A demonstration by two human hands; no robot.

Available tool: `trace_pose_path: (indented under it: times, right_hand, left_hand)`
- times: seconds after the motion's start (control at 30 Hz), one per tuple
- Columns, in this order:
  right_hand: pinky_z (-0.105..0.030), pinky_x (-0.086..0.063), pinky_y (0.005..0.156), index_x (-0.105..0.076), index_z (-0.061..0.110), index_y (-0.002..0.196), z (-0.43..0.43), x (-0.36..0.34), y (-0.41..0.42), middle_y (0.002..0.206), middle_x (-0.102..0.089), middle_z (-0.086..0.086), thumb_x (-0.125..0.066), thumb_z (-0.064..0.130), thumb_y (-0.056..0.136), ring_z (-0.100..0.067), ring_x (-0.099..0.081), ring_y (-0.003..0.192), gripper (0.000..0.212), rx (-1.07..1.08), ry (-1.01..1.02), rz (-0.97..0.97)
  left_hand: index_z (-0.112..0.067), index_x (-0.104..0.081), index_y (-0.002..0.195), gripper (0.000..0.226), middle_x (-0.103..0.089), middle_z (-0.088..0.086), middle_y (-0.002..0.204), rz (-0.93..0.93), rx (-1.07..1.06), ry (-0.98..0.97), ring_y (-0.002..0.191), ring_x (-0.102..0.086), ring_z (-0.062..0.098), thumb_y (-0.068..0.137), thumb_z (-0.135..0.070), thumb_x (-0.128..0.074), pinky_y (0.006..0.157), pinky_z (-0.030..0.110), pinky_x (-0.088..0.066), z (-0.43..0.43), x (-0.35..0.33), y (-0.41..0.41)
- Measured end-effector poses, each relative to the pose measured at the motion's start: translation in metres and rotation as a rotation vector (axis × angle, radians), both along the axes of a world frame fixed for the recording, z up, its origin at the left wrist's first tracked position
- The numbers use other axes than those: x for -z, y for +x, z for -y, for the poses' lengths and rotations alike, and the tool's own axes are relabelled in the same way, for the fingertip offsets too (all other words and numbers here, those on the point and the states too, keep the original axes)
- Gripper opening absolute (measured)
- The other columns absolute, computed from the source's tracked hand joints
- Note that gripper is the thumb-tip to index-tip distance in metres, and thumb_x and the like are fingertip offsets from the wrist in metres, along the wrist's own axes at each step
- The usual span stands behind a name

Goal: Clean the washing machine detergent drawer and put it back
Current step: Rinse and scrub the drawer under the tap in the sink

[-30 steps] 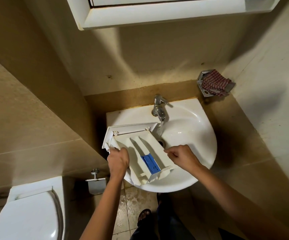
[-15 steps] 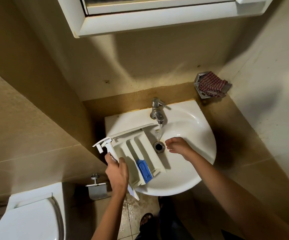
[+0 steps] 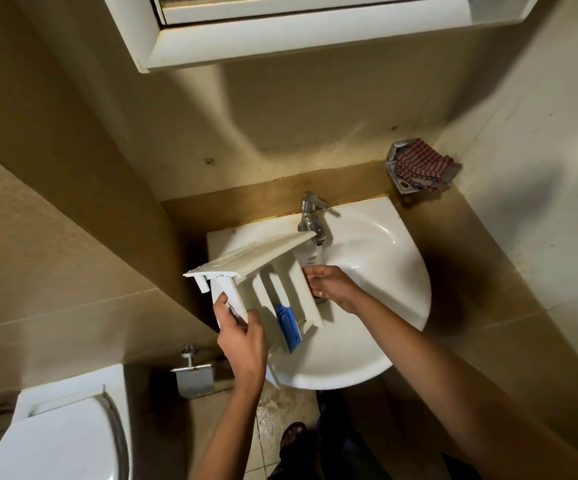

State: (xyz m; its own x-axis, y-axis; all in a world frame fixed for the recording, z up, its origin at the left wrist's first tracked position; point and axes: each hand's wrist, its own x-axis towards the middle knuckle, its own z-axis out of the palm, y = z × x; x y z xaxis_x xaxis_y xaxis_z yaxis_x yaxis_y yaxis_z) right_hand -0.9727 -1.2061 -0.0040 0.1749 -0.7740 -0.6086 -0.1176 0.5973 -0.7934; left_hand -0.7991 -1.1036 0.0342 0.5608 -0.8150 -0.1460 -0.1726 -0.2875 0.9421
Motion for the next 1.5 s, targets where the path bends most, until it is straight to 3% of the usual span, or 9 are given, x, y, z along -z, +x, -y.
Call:
trace_pose_path:
  times: [0.33, 0.43, 0.53, 0.7, 0.9, 1.03, 1.2, 1.33, 1.5]
  right_hand:
    - [-0.025, -0.053, 0.073, -0.061, -0.001, 0.119, 0.014, -0.014, 0.005, 0.098, -0.068, -0.005, -0.049, -0.015, 0.085, -0.016, -0.064, 0.082, 0.039, 0.103, -0.156, -0.002]
    - [-0.032, -0.051, 0.081, -0.058, -0.002, 0.121, 0.013, -0.013, 0.007, 0.104, -0.065, -0.008, -0.047, -0.018, 0.082, -0.021, -0.062, 0.091, 0.044, 0.12, -0.157, -0.039]
    - [-0.031, -0.049, 0.086, -0.058, 0.001, 0.122, 0.011, -0.015, 0.01, 0.103, -0.065, -0.005, -0.048, -0.018, 0.083, -0.019, -0.061, 0.096, 0.045, 0.132, -0.181, -0.037]
    - [-0.012, -0.047, 0.071, -0.059, 0.0, 0.12, 0.011, -0.019, 0.013, 0.096, -0.066, 0.0, -0.047, -0.018, 0.084, -0.01, -0.062, 0.088, 0.041, 0.109, -0.244, -0.048]
    - [-0.019, -0.043, 0.084, -0.062, 0.001, 0.114, 0.012, -0.01, 0.01, 0.072, -0.056, 0.009, -0.047, -0.013, 0.087, -0.007, -0.054, 0.082, 0.034, 0.039, -0.238, -0.108]
    - [-0.033, -0.048, 0.097, -0.066, 0.013, 0.111, 0.013, 0.0, 0.0, 0.105, -0.069, -0.004, -0.056, 0.002, 0.089, -0.019, -0.063, 0.103, 0.027, 0.069, -0.136, -0.183]
    - [-0.027, -0.047, 0.072, -0.069, 0.019, 0.085, 0.016, 0.007, -0.025, 0.088, -0.064, -0.004, -0.06, 0.015, 0.087, -0.018, -0.058, 0.079, 0.01, 0.158, 0.032, -0.304]
    - [-0.034, -0.05, 0.086, -0.059, 0.003, 0.118, 0.018, 0.014, -0.038, 0.098, -0.063, -0.012, -0.052, 0.006, 0.093, -0.024, -0.059, 0.086, 0.025, 0.216, 0.177, -0.094]
    - [-0.037, -0.051, 0.09, -0.049, 0.0, 0.127, 0.024, 0.021, -0.037, 0.089, -0.061, -0.011, -0.047, -0.009, 0.092, -0.015, -0.059, 0.064, 0.037, 0.363, 0.175, 0.1]
  left_hand:
    - [-0.033, -0.043, 0.12, 0.044, -0.06, -0.029, 0.082, 0.059, 0.142, -0.19, 0.051, -0.046, 0.004, 0.09, -0.007, -0.062, 0.047, 0.017, -0.039, 0.01, -0.002, 0.0]
    - [-0.029, -0.046, 0.12, 0.043, -0.062, -0.03, 0.089, 0.045, 0.151, -0.214, 0.054, -0.05, 0.003, 0.089, -0.005, -0.064, 0.049, 0.012, -0.039, 0.013, -0.001, 0.002]
    - [-0.025, -0.047, 0.124, 0.042, -0.061, -0.035, 0.098, 0.009, 0.156, -0.254, 0.068, -0.057, -0.006, 0.087, -0.012, -0.063, 0.056, 0.009, -0.043, 0.013, -0.002, 0.004]
    - [-0.025, -0.046, 0.126, 0.046, -0.059, -0.037, 0.11, -0.002, 0.158, -0.295, 0.095, -0.06, -0.012, 0.085, -0.014, -0.062, 0.071, 0.004, -0.046, 0.012, -0.004, 0.007]
    - [-0.03, -0.044, 0.124, 0.045, -0.064, -0.024, 0.102, -0.025, 0.073, -0.248, 0.079, -0.062, -0.008, 0.091, -0.003, -0.059, 0.066, 0.01, -0.048, 0.017, 0.004, 0.01]
    - [-0.024, -0.04, 0.129, 0.042, -0.064, -0.001, 0.106, -0.118, -0.047, -0.181, 0.083, -0.061, -0.004, 0.094, -0.006, -0.053, 0.069, 0.01, -0.048, 0.019, 0.013, -0.005]
    - [-0.023, -0.028, 0.127, 0.042, -0.059, 0.007, 0.097, -0.248, -0.161, -0.122, 0.076, -0.053, 0.022, 0.095, -0.007, -0.05, 0.065, 0.018, -0.045, 0.022, 0.017, -0.036]
    - [-0.016, -0.02, 0.134, 0.051, -0.052, 0.025, 0.113, -0.305, -0.184, -0.06, 0.087, -0.051, 0.033, 0.096, -0.008, -0.051, 0.076, 0.037, -0.047, 0.028, 0.019, -0.051]
    - [-0.02, -0.017, 0.134, 0.059, -0.044, 0.009, 0.129, -0.461, -0.269, -0.078, 0.111, -0.053, 0.025, 0.093, -0.007, -0.057, 0.089, 0.027, -0.046, 0.034, 0.017, -0.068]
